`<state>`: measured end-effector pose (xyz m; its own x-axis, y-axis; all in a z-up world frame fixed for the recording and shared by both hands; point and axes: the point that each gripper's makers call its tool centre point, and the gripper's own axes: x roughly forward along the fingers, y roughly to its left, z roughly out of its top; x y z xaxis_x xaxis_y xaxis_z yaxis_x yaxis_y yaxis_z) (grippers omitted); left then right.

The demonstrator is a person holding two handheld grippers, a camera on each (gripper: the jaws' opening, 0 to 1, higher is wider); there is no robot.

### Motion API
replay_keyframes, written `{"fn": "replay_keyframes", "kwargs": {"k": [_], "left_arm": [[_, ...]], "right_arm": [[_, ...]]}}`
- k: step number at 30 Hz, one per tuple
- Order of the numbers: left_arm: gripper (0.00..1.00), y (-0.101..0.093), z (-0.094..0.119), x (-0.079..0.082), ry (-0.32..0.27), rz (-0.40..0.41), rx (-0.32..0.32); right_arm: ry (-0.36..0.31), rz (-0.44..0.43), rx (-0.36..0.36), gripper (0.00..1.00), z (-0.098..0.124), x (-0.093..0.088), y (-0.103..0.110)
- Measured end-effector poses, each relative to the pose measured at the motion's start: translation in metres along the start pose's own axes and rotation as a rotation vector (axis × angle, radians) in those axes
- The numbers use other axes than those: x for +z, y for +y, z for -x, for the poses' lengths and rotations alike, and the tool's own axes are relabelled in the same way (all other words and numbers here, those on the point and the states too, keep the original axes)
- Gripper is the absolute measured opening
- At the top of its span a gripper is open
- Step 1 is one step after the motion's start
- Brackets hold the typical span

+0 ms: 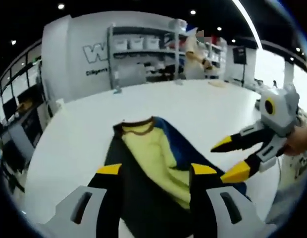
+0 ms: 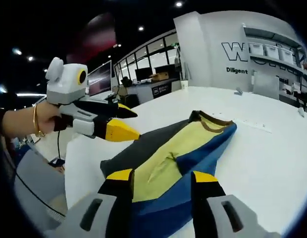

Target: Fold the garment on the visible template until the final outline fits inside the template.

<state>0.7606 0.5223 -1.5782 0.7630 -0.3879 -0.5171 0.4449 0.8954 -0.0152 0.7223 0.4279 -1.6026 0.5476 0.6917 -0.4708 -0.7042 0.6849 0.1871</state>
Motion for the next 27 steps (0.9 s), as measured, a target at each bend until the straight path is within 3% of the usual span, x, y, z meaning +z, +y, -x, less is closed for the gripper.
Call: {"fn": "replay_keyframes", "kwargs": {"k": [6, 12, 14, 21, 23, 27], "left_arm": [[0.47, -0.014, 0.010, -0.021, 0.036, 0.029, -0.007], [0.46, -0.015, 0.013, -0.029, 0.057, 0.030, 0.002], [0.45, -0.021, 0.018, -0.044, 0.129, 0.048, 0.010], [0.40, -0.042, 0.018, -0.068, 0.193, 0.023, -0.008], [0.35, -0.048, 0.017, -0.083, 0.246, 0.037, -0.032], [0.31, -0.050, 0.018, -0.085, 0.243, 0.042, -0.020]], "right_arm": [[0.002, -0.026, -0.020, 0.39, 0.017, -0.010, 0.008], [0.016, -0.021, -0.008, 0.39, 0.021, -0.017, 0.015], [0.029, -0.016, 0.004, 0.38, 0.023, -0.021, 0.021], [0.056, -0.026, 0.018, 0.35, 0.028, -0.031, 0.032], [0.080, -0.051, 0.006, 0.35, 0.030, -0.039, 0.036], [0.104, -0.069, 0.030, 0.32, 0.031, -0.051, 0.046]]}}
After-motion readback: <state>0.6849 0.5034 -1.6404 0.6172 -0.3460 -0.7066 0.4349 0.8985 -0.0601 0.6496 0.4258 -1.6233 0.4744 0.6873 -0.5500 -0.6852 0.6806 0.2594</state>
